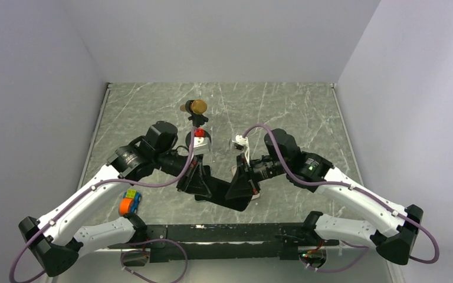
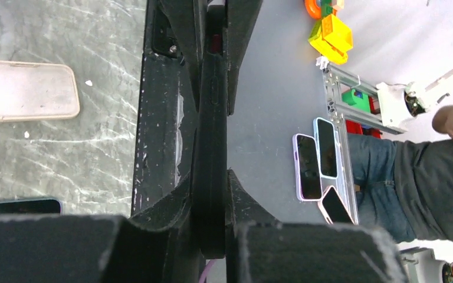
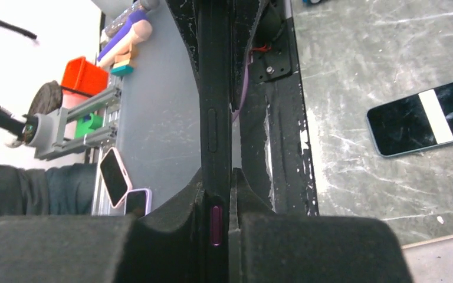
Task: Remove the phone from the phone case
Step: Adjust the phone.
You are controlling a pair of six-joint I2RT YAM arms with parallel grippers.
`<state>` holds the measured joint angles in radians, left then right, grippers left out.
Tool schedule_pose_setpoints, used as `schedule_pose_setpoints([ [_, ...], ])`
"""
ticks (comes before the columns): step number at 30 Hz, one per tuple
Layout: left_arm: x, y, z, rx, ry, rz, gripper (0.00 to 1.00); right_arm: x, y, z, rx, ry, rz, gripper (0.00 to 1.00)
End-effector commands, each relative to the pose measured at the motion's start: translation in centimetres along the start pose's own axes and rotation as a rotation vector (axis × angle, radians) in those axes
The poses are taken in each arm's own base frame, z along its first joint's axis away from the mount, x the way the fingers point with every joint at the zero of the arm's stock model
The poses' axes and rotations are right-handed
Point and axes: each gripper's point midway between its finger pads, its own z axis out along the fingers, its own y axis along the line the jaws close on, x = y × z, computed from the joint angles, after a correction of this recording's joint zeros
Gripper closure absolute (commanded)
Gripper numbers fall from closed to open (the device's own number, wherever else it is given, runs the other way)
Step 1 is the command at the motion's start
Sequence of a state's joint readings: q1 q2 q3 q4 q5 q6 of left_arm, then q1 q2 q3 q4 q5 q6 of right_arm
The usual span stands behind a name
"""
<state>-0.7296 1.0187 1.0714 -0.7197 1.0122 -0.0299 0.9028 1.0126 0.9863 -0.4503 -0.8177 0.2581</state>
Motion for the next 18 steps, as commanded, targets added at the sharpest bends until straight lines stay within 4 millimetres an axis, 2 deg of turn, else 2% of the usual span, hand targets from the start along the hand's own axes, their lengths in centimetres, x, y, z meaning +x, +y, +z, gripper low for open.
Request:
schedule_pose_setpoints([
  [1, -6.1, 0.6, -1.7, -0.171, -0.211, 0.203, 0.81, -2.8, 1.7, -0.6, -0.007, -0.142, -0.033, 1.00],
  [3, -7.4, 2.3, -2.9, -0.318, -0.312, 0.134, 0.46, -4.7, 1.1, -1.2, 0.065, -0.271, 0.008, 1.00],
  [5, -8.2, 3.4, -4.1, -0.419, -0.431, 0.075, 0.21, -7.1, 0.6, -2.6, 0.141, -0.429, 0.055, 1.00],
  [6, -8.5, 4.0, -4.9, -0.475, -0.494, 0.030, 0.13, -8.4, 0.0, -3.6, 0.200, -0.522, 0.096, 1.00],
  [8, -8.2, 5.4, -6.0, -0.550, -0.613, -0.092, 0.10, -10.2, -0.9, -5.9, 0.272, -0.703, 0.183, 1.00],
  [10, -8.2, 5.4, -6.0, -0.512, -0.712, -0.153, 0.11, -11.4, -1.1, -7.8, 0.278, -0.862, 0.239, 1.00],
  [12, -8.5, 4.3, -5.3, -0.409, -0.757, -0.157, 0.14, -12.2, -0.8, -9.2, 0.255, -0.971, 0.262, 1.00],
  [14, -8.7, 3.1, -3.8, -0.279, -0.743, -0.163, 0.17, -12.7, -0.8, -10.1, 0.232, -1.048, 0.272, 1.00],
  [18, -9.0, 0.0, -1.1, -0.082, -0.705, -0.122, 0.13, -13.6, -0.5, -10.2, 0.185, -1.102, 0.253, 1.00],
])
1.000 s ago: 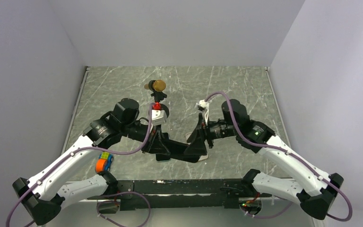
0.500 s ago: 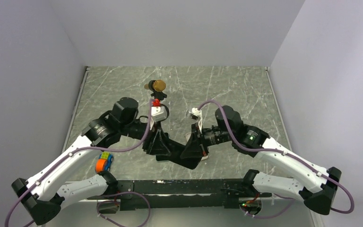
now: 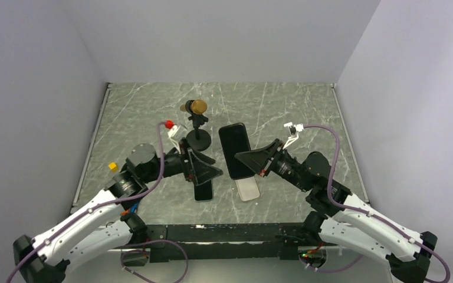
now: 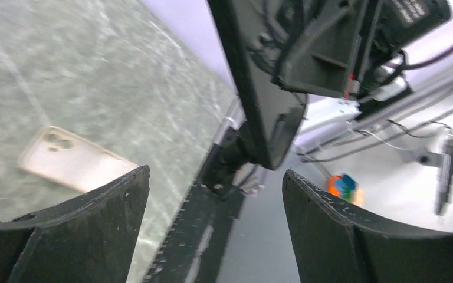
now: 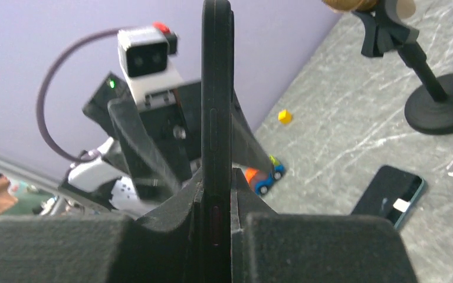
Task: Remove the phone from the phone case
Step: Adjust the phone.
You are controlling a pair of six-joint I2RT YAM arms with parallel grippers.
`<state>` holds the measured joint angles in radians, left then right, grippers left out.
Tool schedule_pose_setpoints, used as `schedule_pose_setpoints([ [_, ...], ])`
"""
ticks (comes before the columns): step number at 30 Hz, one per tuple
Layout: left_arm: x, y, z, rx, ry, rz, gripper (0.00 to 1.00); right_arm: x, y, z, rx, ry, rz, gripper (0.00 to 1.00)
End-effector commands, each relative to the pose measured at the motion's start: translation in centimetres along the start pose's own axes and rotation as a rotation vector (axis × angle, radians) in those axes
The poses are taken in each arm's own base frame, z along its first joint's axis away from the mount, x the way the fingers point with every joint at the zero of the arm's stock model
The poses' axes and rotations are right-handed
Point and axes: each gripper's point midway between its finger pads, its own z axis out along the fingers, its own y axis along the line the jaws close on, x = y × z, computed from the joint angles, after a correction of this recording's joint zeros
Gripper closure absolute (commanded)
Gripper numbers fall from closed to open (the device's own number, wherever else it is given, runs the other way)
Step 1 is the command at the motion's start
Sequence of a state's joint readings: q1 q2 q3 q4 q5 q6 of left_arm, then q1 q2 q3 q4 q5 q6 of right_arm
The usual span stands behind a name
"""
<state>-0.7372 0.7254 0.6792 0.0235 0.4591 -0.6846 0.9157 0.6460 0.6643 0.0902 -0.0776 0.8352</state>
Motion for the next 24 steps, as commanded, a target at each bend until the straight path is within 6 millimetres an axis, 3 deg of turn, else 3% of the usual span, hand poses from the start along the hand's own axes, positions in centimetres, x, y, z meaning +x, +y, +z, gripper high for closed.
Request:
schedule_pose_setpoints([
  [1, -1.4, -6.5, 1.0, 0.280, -0.060, -0.023, 0.13, -5.6, 4.3, 0.3, -0.170, -0.249, 0.078, 1.00],
  [6, -0.3, -7.2, 2.5, 0.310, -0.030, -0.022, 0.18, -4.9, 4.8, 0.4, -0.246, -0.255, 0.107, 1.00],
  [12, 0.2, -7.0, 3.7, 0.335, -0.002, -0.034, 0.57, -4.0, 4.4, 0.4, -0.273, -0.241, 0.136, 1.00],
  [14, 0.6, -6.8, 3.9, 0.332, 0.013, -0.025, 0.74, -3.5, 4.4, 0.3, -0.279, -0.220, 0.125, 1.00],
  [17, 1.0, -5.8, 4.0, 0.284, 0.024, 0.000, 1.00, -1.2, 4.0, 0.2, -0.272, -0.111, 0.066, 0.99],
  [18, 1.1, -5.6, 3.9, 0.273, 0.027, 0.021, 1.00, 0.1, 3.4, 0.2, -0.246, -0.044, 0.039, 0.84],
  [19, 1.3, -5.4, 3.8, 0.265, 0.039, 0.044, 1.00, 1.2, 2.5, 0.3, -0.196, 0.024, 0.006, 0.62],
  [20, 1.6, -5.3, 3.6, 0.262, 0.054, 0.069, 1.00, 2.1, 1.6, 0.2, -0.131, 0.099, -0.028, 0.49],
  [24, 3.0, -6.0, 2.3, 0.310, 0.159, 0.171, 1.00, 4.1, 0.8, -1.4, -0.036, 0.394, -0.161, 0.32],
])
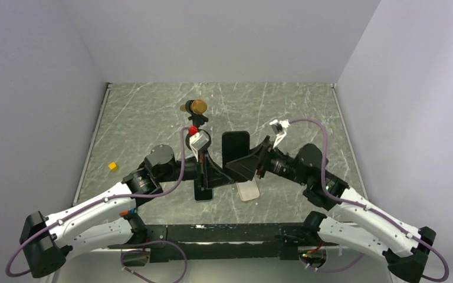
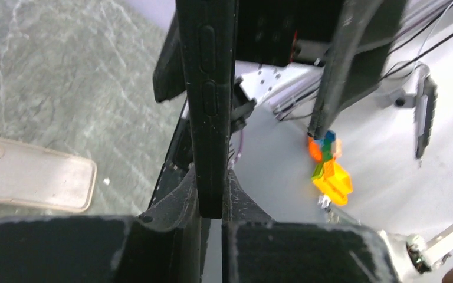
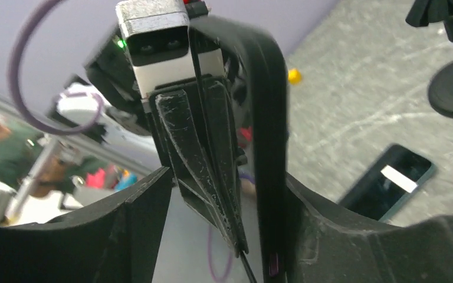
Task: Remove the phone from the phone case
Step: Adjust the phone, then remove the phone case from the phone.
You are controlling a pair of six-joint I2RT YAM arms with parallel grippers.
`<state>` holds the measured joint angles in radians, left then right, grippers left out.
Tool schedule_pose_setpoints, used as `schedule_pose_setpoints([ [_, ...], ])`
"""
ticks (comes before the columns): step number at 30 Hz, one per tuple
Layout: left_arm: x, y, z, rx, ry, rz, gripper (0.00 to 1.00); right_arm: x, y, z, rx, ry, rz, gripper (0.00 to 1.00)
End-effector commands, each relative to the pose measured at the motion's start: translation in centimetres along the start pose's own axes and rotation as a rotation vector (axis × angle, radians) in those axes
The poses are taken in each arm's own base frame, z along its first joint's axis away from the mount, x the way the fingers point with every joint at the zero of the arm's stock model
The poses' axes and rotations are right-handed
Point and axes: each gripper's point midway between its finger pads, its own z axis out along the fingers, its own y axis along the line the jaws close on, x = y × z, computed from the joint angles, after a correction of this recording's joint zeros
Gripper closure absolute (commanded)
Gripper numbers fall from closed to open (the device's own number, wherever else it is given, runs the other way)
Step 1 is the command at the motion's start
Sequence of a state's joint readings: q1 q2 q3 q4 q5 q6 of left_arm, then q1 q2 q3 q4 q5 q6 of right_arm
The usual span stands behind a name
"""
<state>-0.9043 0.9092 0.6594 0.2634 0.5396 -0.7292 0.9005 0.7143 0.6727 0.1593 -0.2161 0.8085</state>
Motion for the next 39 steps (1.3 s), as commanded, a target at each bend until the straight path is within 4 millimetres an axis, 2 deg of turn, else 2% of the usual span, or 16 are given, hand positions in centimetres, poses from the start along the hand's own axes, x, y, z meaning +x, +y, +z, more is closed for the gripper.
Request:
schedule_pose_setpoints([
  [1, -0.1, -2.7, -1.2, 0.096, 0.097, 0.209, 1.00, 3.3, 0.3, -2.6, 0.046, 0.374, -0.130, 0.29],
  [4, 0.9, -3.2, -2.2, 0.108, 0.196, 0.254, 1.00, 4.1, 1.6, -3.7, -0.011, 0.494, -0.176, 0.22],
  [9, 2.2, -4.6, -3.6, 0.186, 0.292, 0.305, 1.00, 4.7, 2.4, -4.5, -0.101, 0.596, -0.202, 0.22],
  [12, 2.9, -4.8, -4.1, 0.197, 0.330, 0.310, 1.00, 4.7, 3.0, -4.6, -0.176, 0.634, -0.192, 0.26],
  [17, 3.7, -4.8, -4.4, 0.225, 0.369, 0.306, 1.00, 2.8, 4.4, -4.1, -0.250, 0.593, -0.196, 0.36],
  [21, 3.8, -4.3, -4.1, 0.219, 0.374, 0.313, 1.00, 2.2, 4.6, -3.4, -0.258, 0.584, -0.198, 0.44],
  [24, 3.6, -4.3, -3.8, 0.223, 0.361, 0.316, 1.00, 2.5, 4.1, -2.8, -0.252, 0.587, -0.180, 0.57],
  [29, 3.2, -3.8, -3.6, 0.201, 0.341, 0.323, 1.00, 3.1, 3.0, -2.3, -0.248, 0.566, -0.167, 0.58],
  [32, 3.0, -3.5, -3.5, 0.196, 0.329, 0.316, 1.00, 3.3, 2.9, -1.9, -0.264, 0.542, -0.152, 0.77],
  [34, 2.5, -3.2, -3.5, 0.171, 0.310, 0.309, 1.00, 3.2, 2.5, -1.5, -0.246, 0.527, -0.139, 1.00],
  [35, 2.2, -2.8, -3.5, 0.144, 0.295, 0.301, 0.99, 3.0, 2.1, -1.3, -0.214, 0.507, -0.135, 1.00],
  [36, 1.8, -2.4, -3.7, 0.110, 0.278, 0.289, 0.90, 2.3, 1.6, -1.0, -0.161, 0.470, -0.133, 1.00],
  [37, 1.5, -1.9, -3.9, 0.084, 0.259, 0.270, 0.73, 1.4, 1.5, -0.8, -0.125, 0.425, -0.133, 1.00],
  [38, 1.3, -1.5, -4.3, 0.071, 0.232, 0.246, 0.61, 0.5, 2.0, -0.8, -0.118, 0.382, -0.126, 1.00],
  [39, 1.1, -1.1, -4.6, 0.068, 0.200, 0.222, 0.54, -0.5, 2.6, -0.8, -0.123, 0.343, -0.126, 1.00],
])
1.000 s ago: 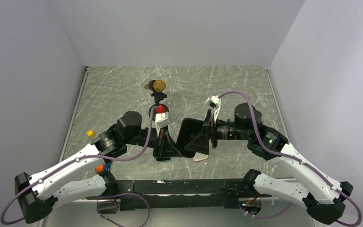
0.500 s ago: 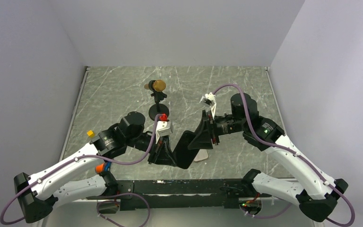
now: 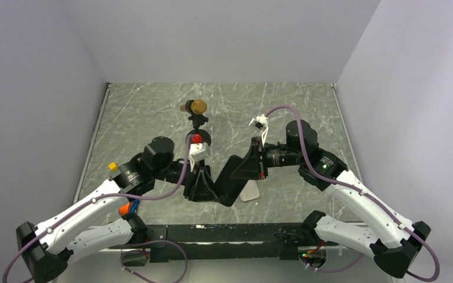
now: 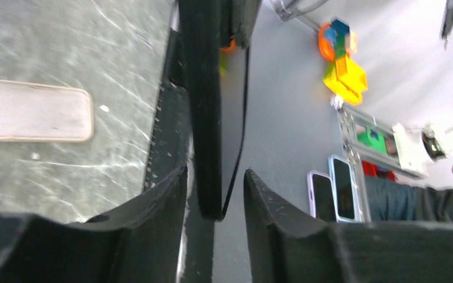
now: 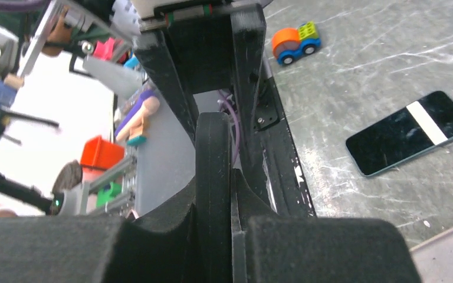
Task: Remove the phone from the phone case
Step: Remove the phone case from the phone.
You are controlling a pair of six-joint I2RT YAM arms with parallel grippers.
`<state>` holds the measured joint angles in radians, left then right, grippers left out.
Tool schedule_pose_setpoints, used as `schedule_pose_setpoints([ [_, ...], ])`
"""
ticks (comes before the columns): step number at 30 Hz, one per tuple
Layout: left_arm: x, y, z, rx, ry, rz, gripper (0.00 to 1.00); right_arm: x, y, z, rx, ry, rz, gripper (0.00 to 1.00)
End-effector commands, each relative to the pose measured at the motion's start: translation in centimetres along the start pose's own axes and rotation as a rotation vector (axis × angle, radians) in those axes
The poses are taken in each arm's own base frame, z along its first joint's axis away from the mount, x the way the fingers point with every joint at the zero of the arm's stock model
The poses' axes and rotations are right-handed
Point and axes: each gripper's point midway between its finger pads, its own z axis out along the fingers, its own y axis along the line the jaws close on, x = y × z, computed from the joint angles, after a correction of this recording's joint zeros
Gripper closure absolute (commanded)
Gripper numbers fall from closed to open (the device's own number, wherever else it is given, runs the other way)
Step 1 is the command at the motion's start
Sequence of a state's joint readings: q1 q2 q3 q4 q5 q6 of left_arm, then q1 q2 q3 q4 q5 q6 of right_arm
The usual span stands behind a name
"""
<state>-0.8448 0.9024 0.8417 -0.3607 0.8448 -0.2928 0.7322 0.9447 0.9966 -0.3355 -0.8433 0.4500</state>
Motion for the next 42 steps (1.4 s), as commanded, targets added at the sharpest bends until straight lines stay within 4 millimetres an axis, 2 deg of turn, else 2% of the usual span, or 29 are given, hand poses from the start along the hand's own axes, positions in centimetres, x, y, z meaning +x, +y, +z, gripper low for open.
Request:
schedule_pose_setpoints([
  [1, -3.0, 0.5, -1.8, -0.012, -0.217, 0.030, 0.49, -5.0, 1.4, -1.7, 0.052, -0.225, 0.005, 1.00],
  [3, -2.9, 0.5, -2.2, 0.011, -0.267, 0.011, 0.46, -6.1, 2.2, -2.4, 0.029, -0.266, -0.004, 1.00],
  [5, -2.8, 0.5, -2.5, 0.024, -0.289, 0.006, 0.44, -6.4, 2.7, -2.4, -0.012, -0.259, 0.002, 1.00],
  [8, -2.9, -0.1, -2.5, 0.054, -0.280, 0.038, 0.25, -6.6, 2.7, -2.1, -0.043, -0.247, 0.005, 1.00],
  [13, -3.4, -0.4, -3.1, 0.034, -0.275, 0.099, 0.23, -6.8, 2.9, -2.1, -0.046, -0.242, -0.015, 1.00],
  [15, -3.7, -0.8, -3.2, 0.049, -0.283, 0.112, 0.25, -6.7, 3.2, -2.2, -0.061, -0.237, -0.019, 1.00],
  [19, -4.1, -0.7, -3.2, 0.052, -0.291, 0.103, 0.46, -6.1, 3.5, -2.1, -0.097, -0.219, -0.023, 1.00],
  [21, -4.2, -0.7, -3.2, 0.061, -0.291, 0.095, 0.53, -5.8, 3.6, -2.1, -0.106, -0.216, -0.029, 1.00],
  [25, -4.6, -1.2, -3.2, 0.098, -0.293, 0.099, 0.50, -5.3, 3.6, -2.3, -0.104, -0.201, -0.040, 1.00],
  [30, -4.8, -2.2, -3.4, 0.143, -0.274, 0.123, 0.39, -5.0, 3.4, -2.3, -0.085, -0.191, -0.045, 1.00],
  [34, -4.9, -2.7, -3.5, 0.162, -0.261, 0.132, 0.36, -4.9, 3.2, -2.3, -0.083, -0.194, -0.042, 1.00],
  [35, -4.9, -2.8, -3.5, 0.164, -0.262, 0.134, 0.38, -4.8, 3.3, -2.3, -0.088, -0.193, -0.043, 1.00],
  [37, -5.2, -2.7, -3.6, 0.154, -0.266, 0.137, 0.48, -4.9, 3.4, -2.3, -0.090, -0.195, -0.044, 1.00],
  [42, -5.4, -2.6, -3.5, 0.153, -0.259, 0.124, 0.61, -5.0, 3.3, -2.3, -0.080, -0.188, -0.043, 1.00],
])
